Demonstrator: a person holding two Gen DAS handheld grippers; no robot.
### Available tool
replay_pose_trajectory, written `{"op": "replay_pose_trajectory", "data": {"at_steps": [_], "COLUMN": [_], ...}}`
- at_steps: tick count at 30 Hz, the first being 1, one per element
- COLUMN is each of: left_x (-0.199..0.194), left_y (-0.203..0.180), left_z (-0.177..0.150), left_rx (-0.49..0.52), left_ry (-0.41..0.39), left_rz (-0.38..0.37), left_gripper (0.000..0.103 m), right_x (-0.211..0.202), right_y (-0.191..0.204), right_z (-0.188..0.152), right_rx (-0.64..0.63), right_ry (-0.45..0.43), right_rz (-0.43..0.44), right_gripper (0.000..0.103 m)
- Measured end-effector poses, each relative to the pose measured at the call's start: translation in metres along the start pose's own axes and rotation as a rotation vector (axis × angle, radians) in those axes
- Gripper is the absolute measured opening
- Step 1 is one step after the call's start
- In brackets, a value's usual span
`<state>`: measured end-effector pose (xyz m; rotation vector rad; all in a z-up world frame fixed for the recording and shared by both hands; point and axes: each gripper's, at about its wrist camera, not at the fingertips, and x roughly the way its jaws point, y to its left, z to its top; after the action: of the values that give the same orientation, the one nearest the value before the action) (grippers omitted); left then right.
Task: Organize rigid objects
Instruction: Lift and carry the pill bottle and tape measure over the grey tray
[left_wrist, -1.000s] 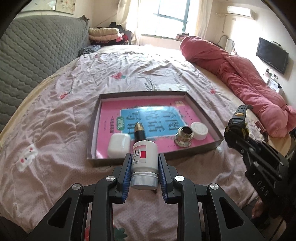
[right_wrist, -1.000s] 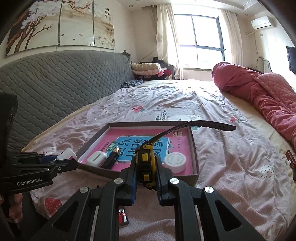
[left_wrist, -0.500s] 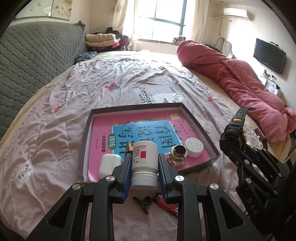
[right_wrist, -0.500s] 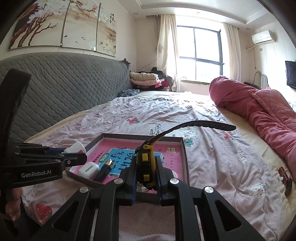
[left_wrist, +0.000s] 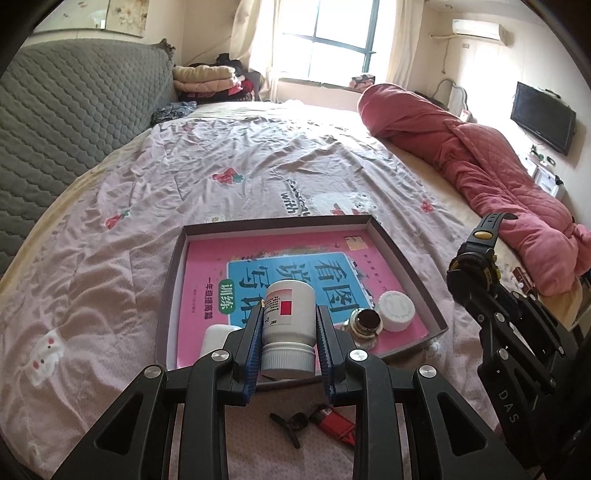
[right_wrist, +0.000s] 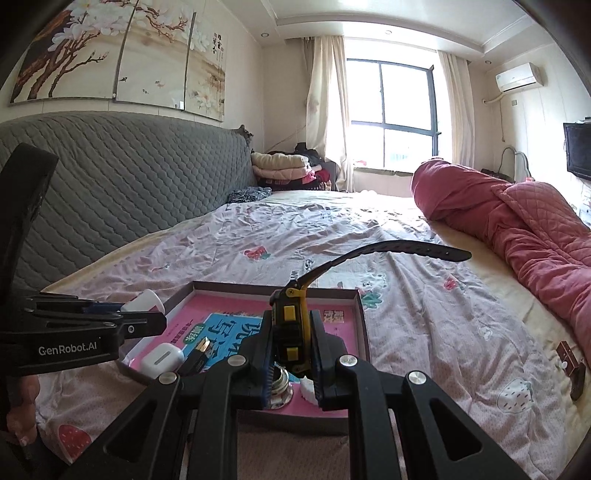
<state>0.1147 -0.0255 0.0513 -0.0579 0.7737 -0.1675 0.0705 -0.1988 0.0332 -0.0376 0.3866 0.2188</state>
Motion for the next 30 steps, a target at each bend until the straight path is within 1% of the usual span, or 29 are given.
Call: {"op": "replay_pose_trajectory", "data": {"at_steps": [5,11,13,19,30], "left_x": [0.006,0.018,0.023,0.043,0.071], "left_y": [0.002,0.004,0.003,0.0,-0.006], "left_z": [0.005,0.01,0.009,0.007,0.003], "left_rx": [-0.001,0.005,0.003,0.0,0.005], "left_ry": [0.004,0.018,0.024,0.058,0.107], "left_rz": [0.009,0.018,0.016,0.007,-0.007], "left_gripper": [0.027,0.027,0.027,0.027,0.028], "right_x": [0.007,0.022,0.027,0.041,0.056], "right_y": [-0.001,-0.004,-0.005,-0.006,-0.007], "right_z": [0.007,0.013,0.012,0.001,-0.014], "right_rx": [-0.007,-0.001,-0.013,-0.037,-0.055], "right_ry": [-0.031,-0.031,-0.018,0.057,0.125], "right_rz": [-0.014,-0.008,-0.007,-0.01,-0.012], "right_gripper": [0.017,0.017,0.017,0.017,0.017]}}
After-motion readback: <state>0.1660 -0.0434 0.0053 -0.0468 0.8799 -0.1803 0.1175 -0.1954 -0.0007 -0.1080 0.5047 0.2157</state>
